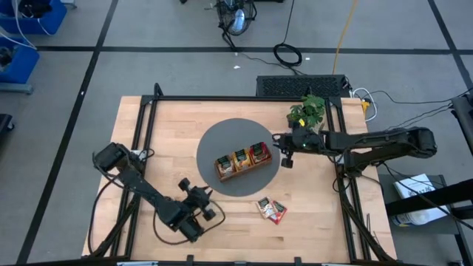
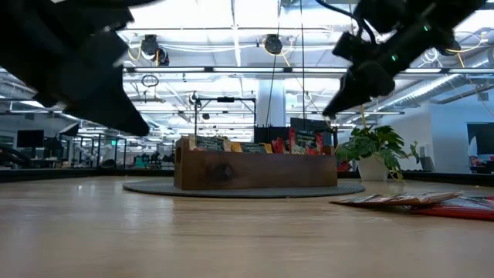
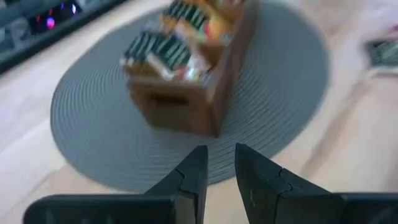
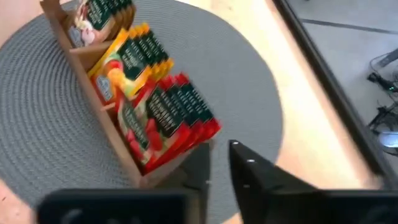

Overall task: Pick & Place Tea
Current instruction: Adjust the wooden organizer

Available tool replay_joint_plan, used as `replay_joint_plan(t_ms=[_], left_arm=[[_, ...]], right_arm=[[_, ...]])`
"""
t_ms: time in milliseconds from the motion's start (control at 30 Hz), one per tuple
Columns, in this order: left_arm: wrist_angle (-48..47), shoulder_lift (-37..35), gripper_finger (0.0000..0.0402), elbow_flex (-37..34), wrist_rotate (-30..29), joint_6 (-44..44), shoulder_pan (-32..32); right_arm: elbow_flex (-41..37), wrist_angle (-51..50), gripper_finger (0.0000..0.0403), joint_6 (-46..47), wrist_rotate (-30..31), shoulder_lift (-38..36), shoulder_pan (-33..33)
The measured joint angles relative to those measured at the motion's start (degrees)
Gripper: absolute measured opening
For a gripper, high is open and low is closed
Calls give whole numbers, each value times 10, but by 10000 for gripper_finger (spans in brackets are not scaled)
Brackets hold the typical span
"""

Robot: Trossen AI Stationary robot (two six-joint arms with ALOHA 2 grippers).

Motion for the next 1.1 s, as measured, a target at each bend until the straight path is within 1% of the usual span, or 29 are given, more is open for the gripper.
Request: replay_joint_plan(t_ms=[67,100,167,267,333,367,500,567,767,833,900,1033,1100], left_arm=[[36,3,87,-8,18,20,18],[54,4,87,-10,22,29,24],[62,7,87,-13,30,36,34],[62,6,87,-14,35,44,45],[55,6,87,-13,37,33,49],[49,6,87,-13,37,29,53],[47,6,87,-14,51,24,72],[45,6,87,-14,55,26,80],[46,6,87,-14,67,31,99],[44,6,87,-14,67,33,106],[40,6,87,-14,68,33,113],[34,6,87,-14,85,34,130],[33,6,87,-14,92,42,138]], right_arm=[[-35,38,18,10,-6,-4,0],[-50,54,10,16,-4,-6,1],[-75,82,11,40,20,-6,0],[-103,95,12,65,78,-6,0],[-118,112,4,80,83,-3,-1],[-127,128,2,86,78,-1,-2],[-156,176,2,102,21,12,-3],[-167,195,1,107,3,18,-3],[-178,235,1,116,-23,48,-3],[-178,263,1,113,-24,66,-3],[-178,297,1,105,-39,90,-3],[-178,358,1,100,-69,144,-3],[-178,376,1,100,-71,166,-3]])
